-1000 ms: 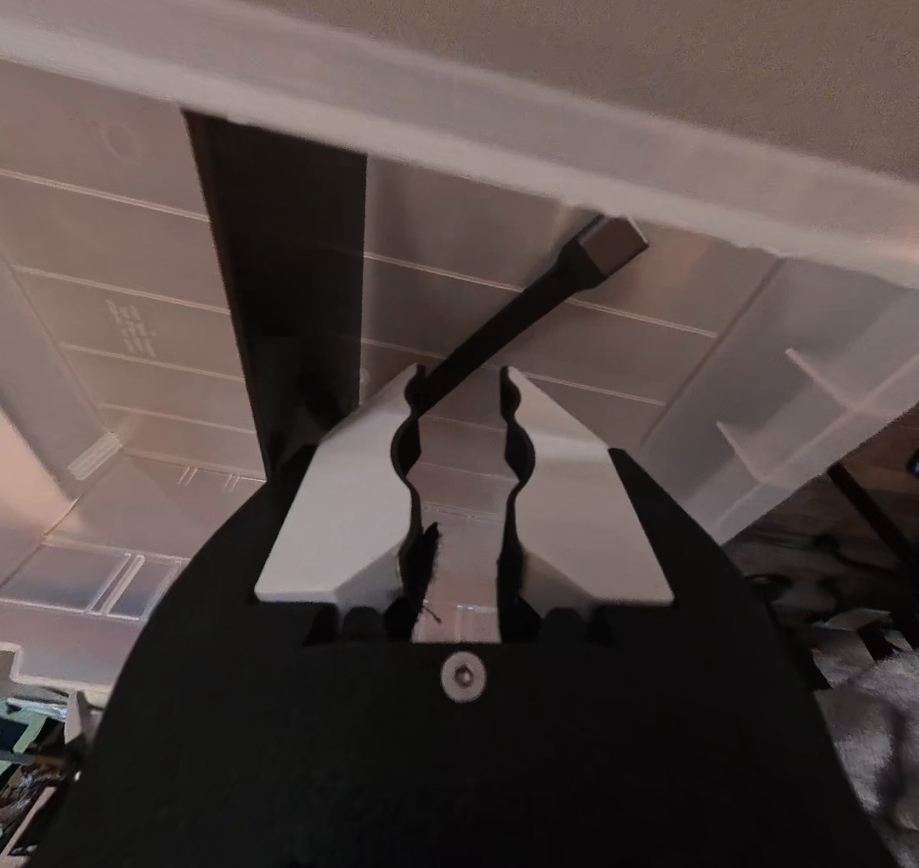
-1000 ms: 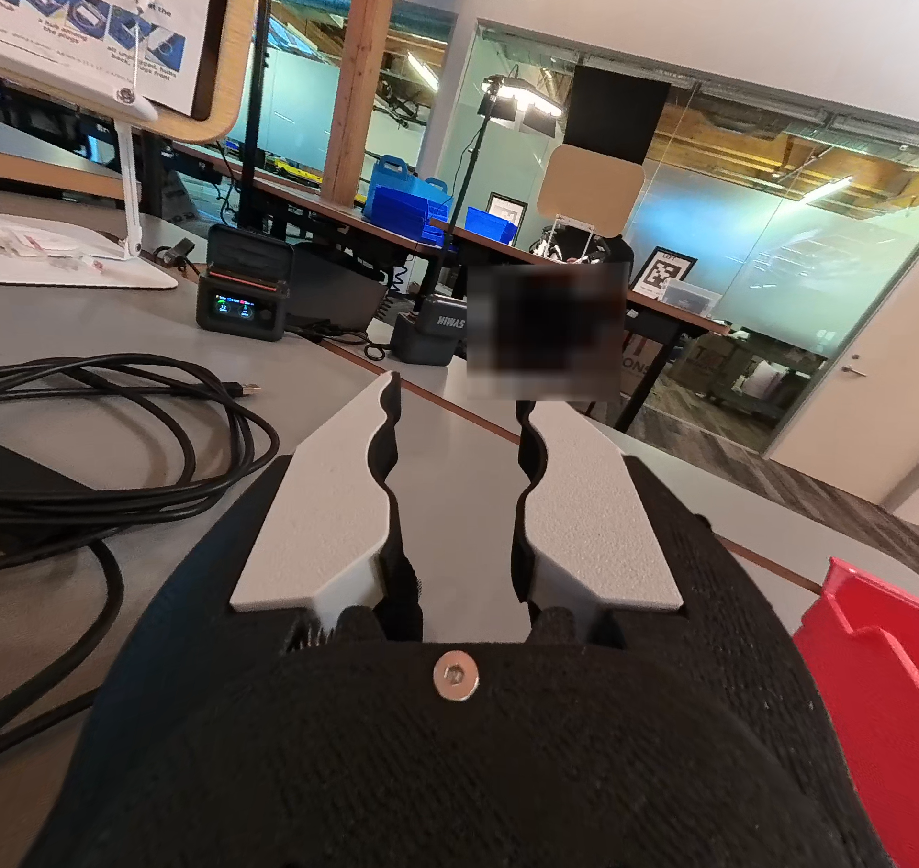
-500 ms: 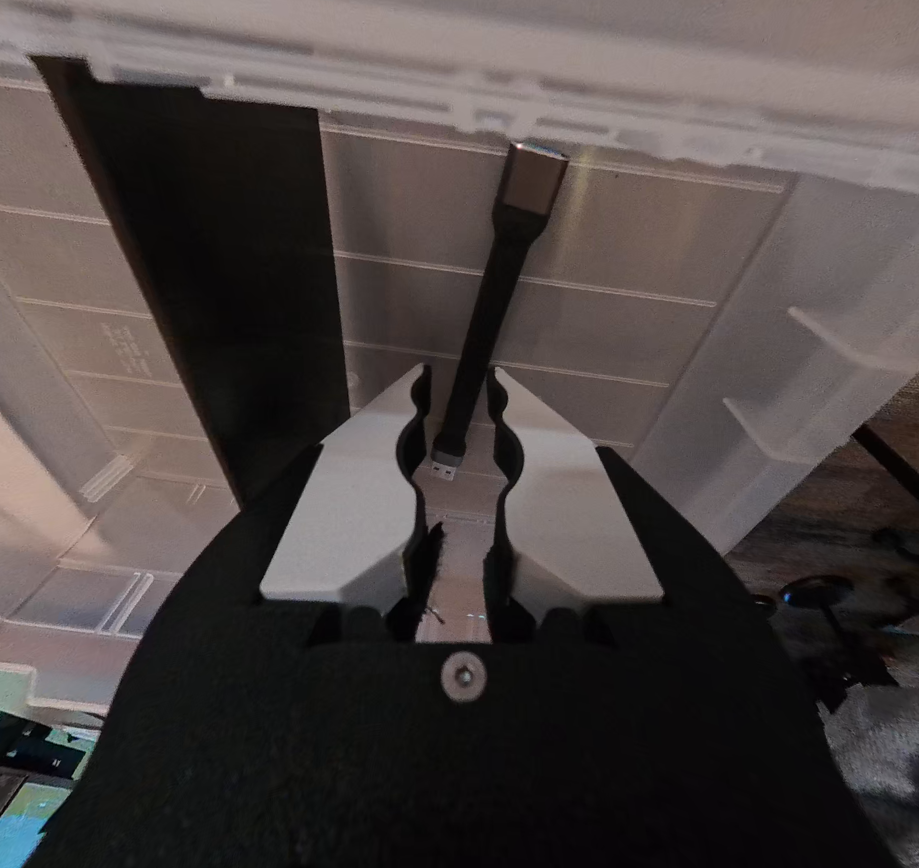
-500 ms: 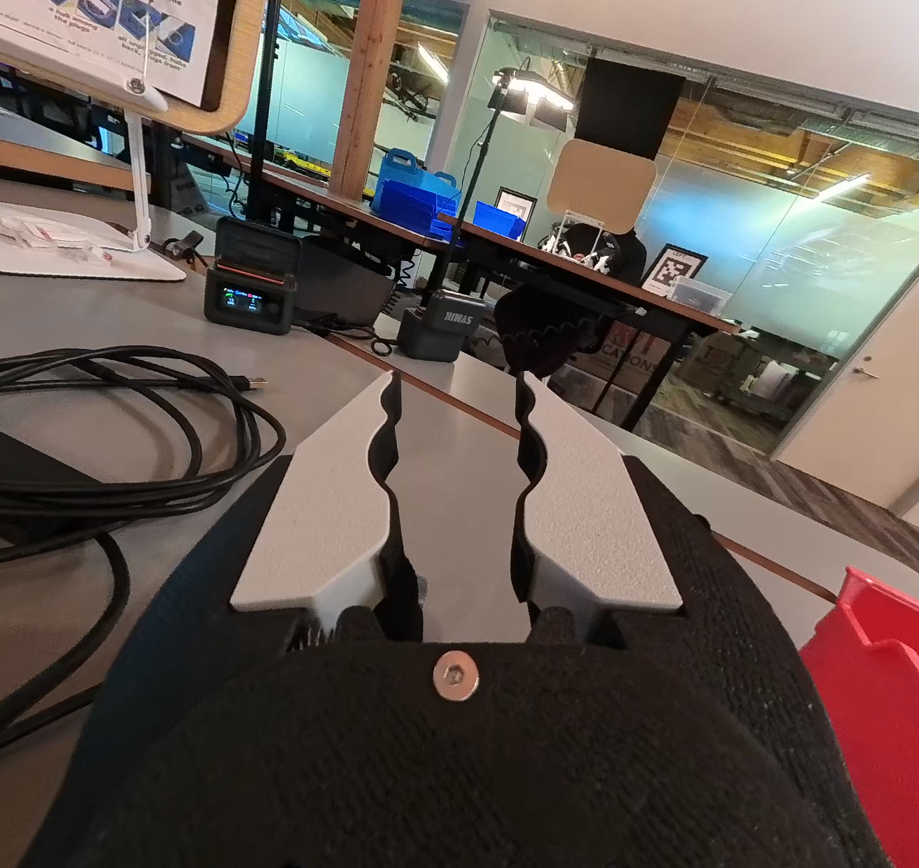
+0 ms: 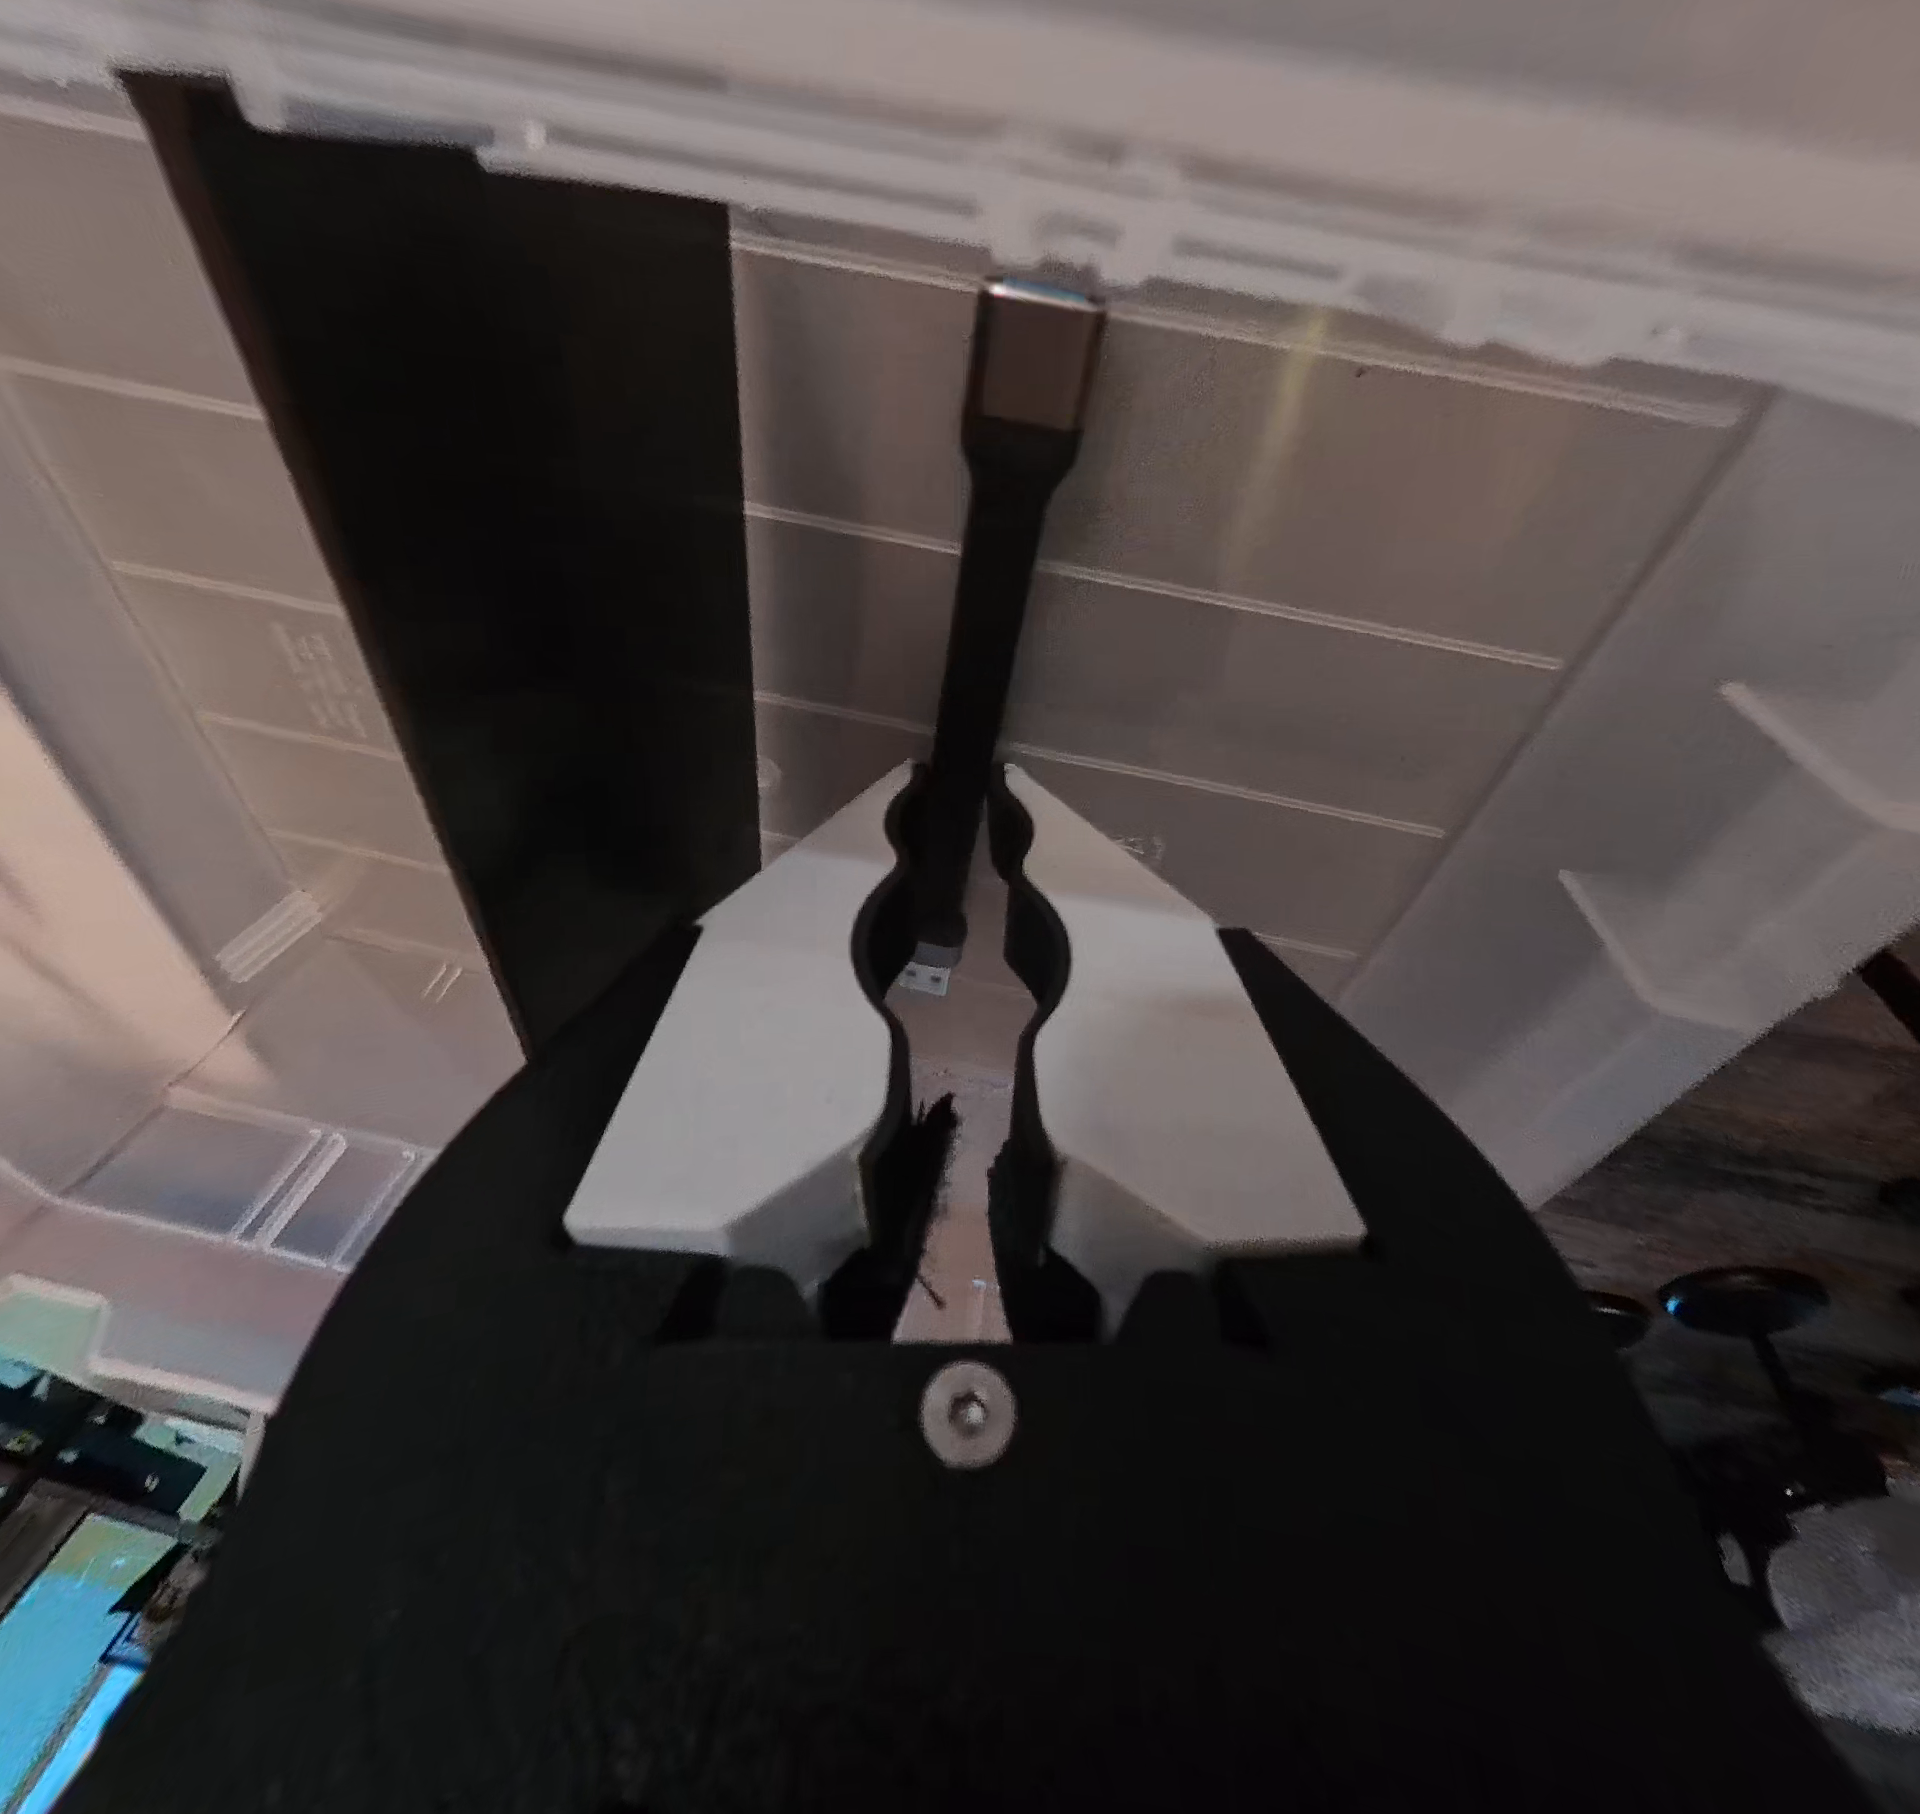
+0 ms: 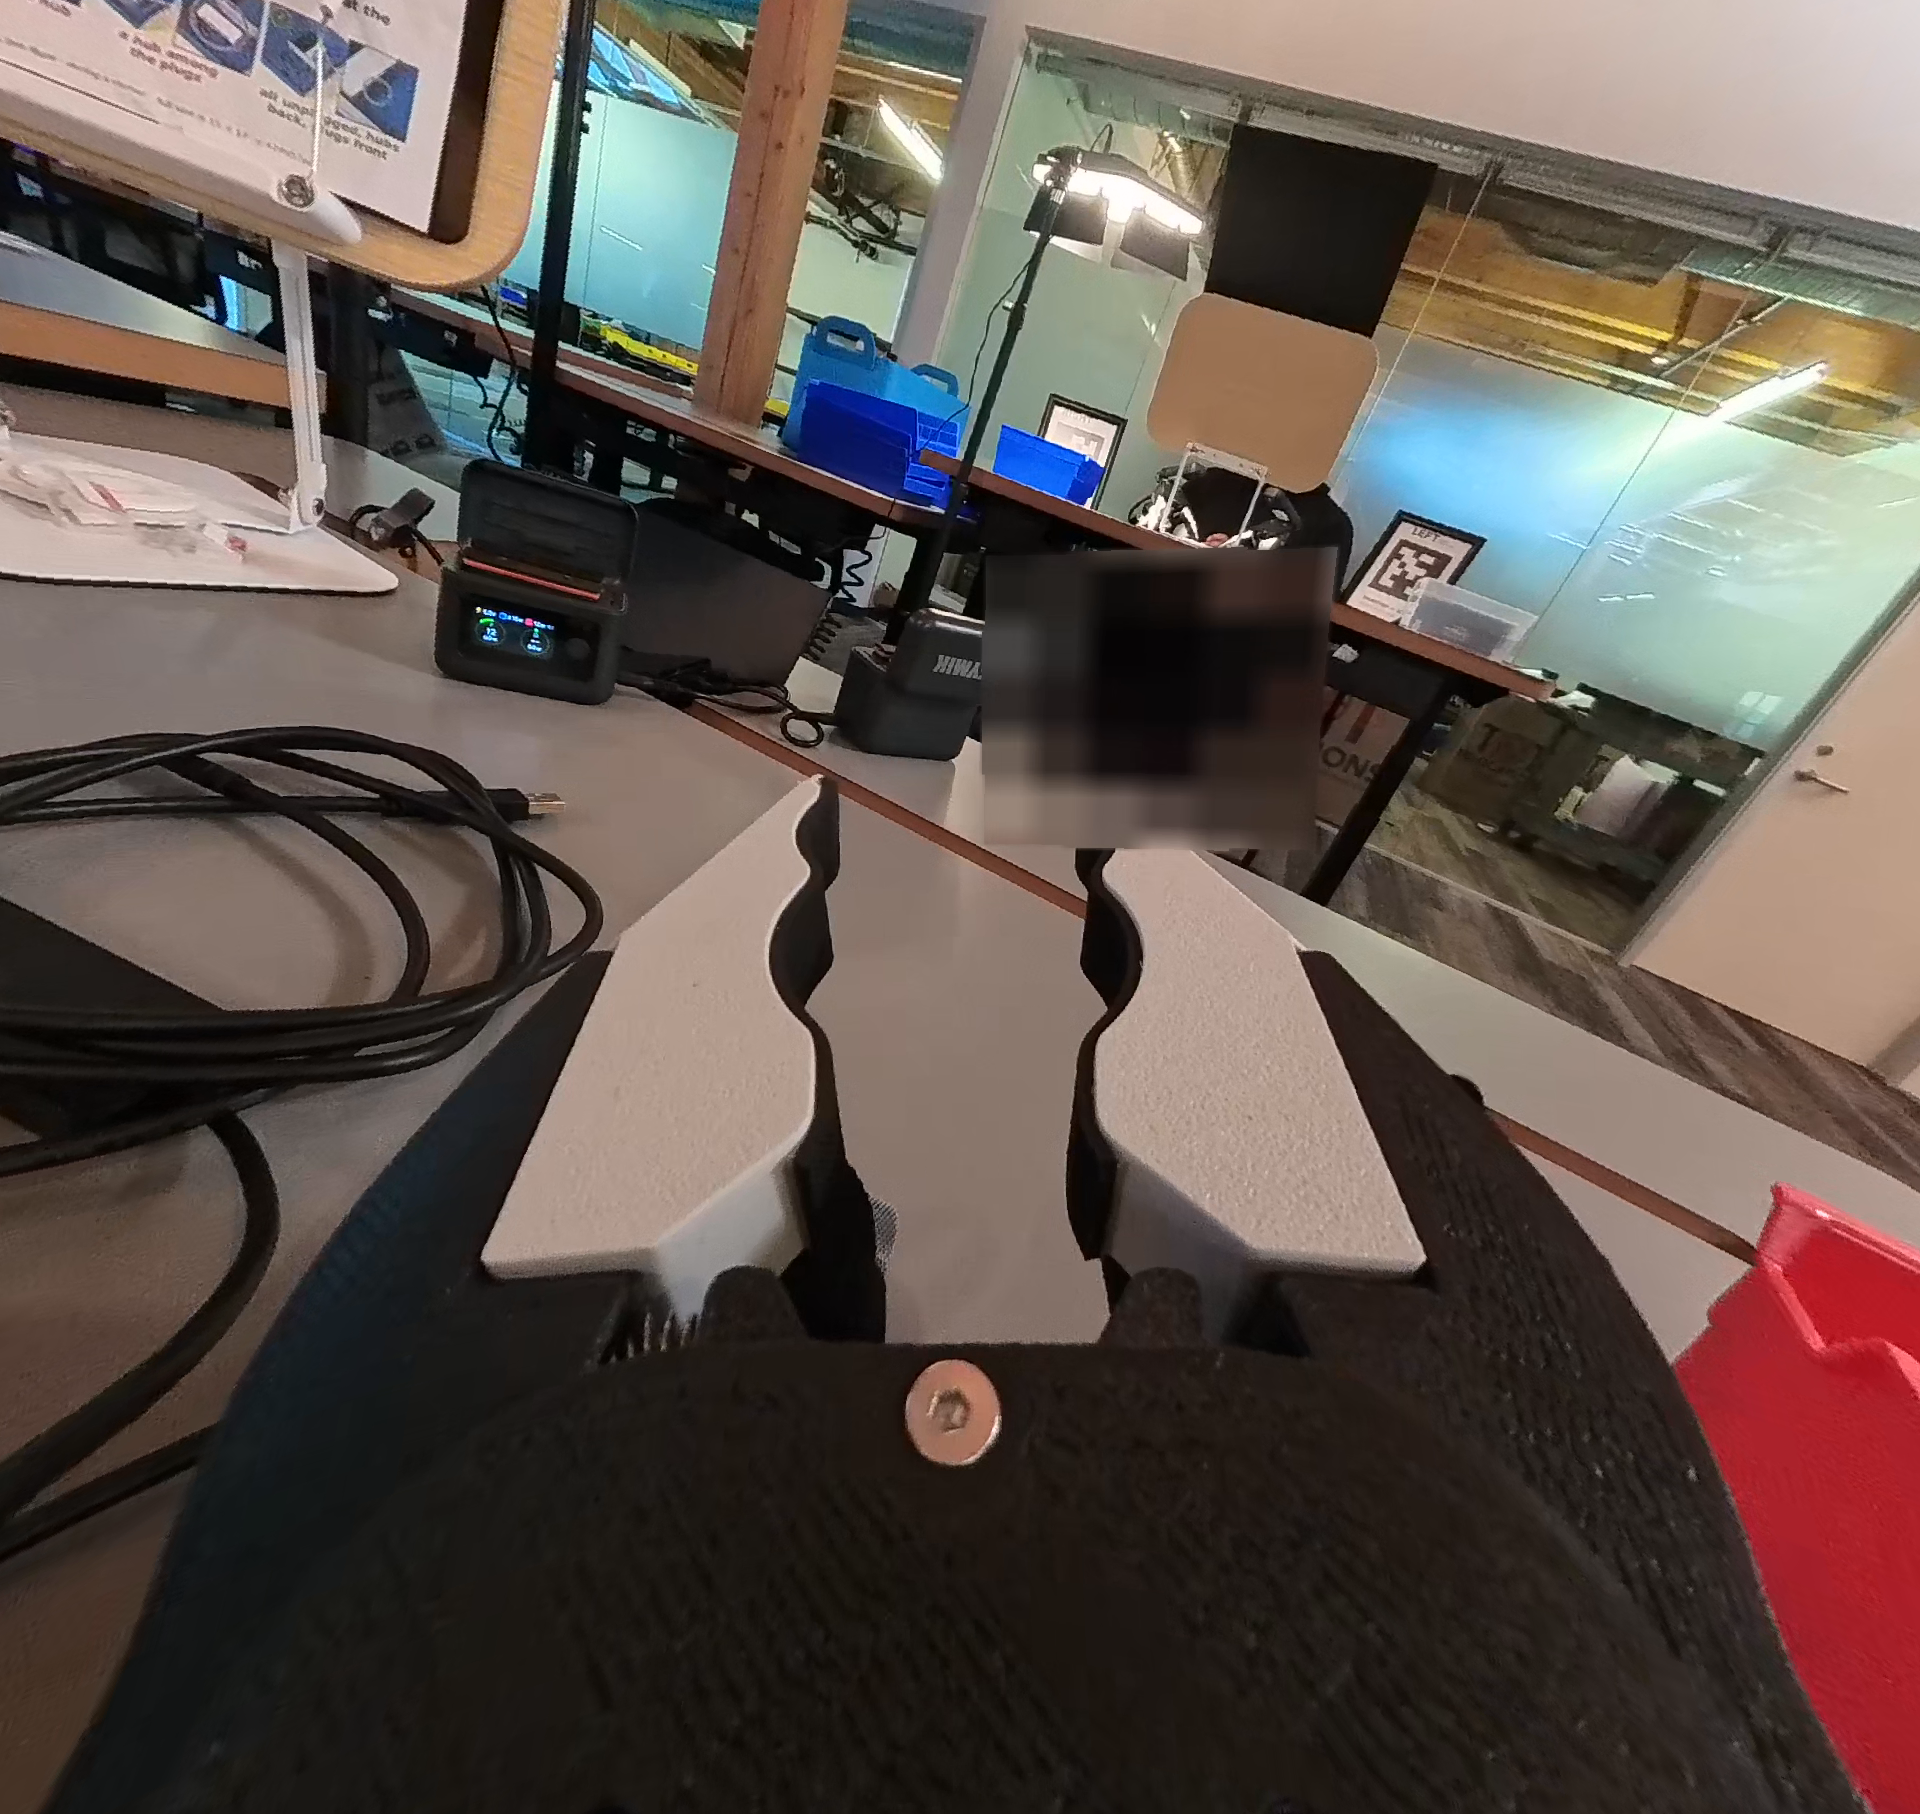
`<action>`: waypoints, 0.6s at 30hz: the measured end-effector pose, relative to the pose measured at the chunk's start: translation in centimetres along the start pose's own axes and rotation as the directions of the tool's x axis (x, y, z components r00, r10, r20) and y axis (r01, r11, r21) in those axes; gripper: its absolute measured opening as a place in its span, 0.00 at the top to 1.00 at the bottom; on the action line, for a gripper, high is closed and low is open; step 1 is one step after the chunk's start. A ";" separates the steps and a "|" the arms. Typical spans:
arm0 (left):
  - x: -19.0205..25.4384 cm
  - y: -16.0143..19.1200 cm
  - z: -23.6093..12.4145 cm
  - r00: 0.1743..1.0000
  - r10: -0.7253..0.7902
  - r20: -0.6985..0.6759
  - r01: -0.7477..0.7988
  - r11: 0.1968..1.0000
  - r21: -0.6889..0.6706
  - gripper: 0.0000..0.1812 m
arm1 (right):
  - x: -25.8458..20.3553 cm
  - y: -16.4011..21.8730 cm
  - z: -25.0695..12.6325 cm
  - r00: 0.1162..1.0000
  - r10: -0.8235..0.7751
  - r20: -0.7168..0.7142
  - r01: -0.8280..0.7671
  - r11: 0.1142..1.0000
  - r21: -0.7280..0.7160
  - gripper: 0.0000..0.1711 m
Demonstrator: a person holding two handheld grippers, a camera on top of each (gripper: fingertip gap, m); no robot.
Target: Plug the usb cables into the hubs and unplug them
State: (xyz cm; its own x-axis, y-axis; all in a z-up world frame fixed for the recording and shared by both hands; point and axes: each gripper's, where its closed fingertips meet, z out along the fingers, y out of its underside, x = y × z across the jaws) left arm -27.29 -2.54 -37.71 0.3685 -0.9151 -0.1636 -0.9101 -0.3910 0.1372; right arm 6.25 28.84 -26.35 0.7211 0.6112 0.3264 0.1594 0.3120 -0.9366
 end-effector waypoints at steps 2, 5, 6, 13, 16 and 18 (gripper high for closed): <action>0.1 0.3 0.0 0.999 -0.029 0.015 0.029 1.000 -0.011 0.95 | 0.1 0.0 0.0 1.000 0.004 -0.001 -0.004 1.000 0.002 0.74; 0.4 1.3 -0.2 0.998 -0.050 0.043 0.052 0.998 -0.037 0.96 | 0.0 0.0 0.0 1.000 0.000 -0.002 0.000 1.000 0.002 0.74; 0.5 1.6 -0.5 0.997 -0.065 0.048 0.067 0.997 -0.038 0.96 | 0.0 0.0 0.0 1.000 -0.002 -0.001 0.002 1.000 0.001 0.74; -0.8 5.7 -8.3 0.955 -0.139 0.261 0.169 0.981 -0.096 0.95 | 0.0 -0.1 -0.1 1.000 0.004 -0.005 -0.004 1.000 0.002 0.74; -4.0 6.4 -15.9 0.905 -0.119 0.409 0.187 0.974 -0.132 0.95 | 0.0 -0.1 0.0 1.000 0.003 -0.004 -0.003 1.000 0.000 0.74; -6.2 4.4 -20.8 0.877 -0.104 0.470 0.159 0.984 -0.079 0.95 | -0.1 -0.1 0.1 1.000 -0.001 -0.001 0.001 1.000 -0.001 0.74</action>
State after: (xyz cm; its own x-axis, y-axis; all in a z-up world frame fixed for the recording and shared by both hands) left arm -29.63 -0.59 -15.76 0.3285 -0.7153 -0.6168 -0.8221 -0.5380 0.1861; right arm 6.11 28.78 -26.33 0.7219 0.6098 0.3273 0.1607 0.3123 -0.9363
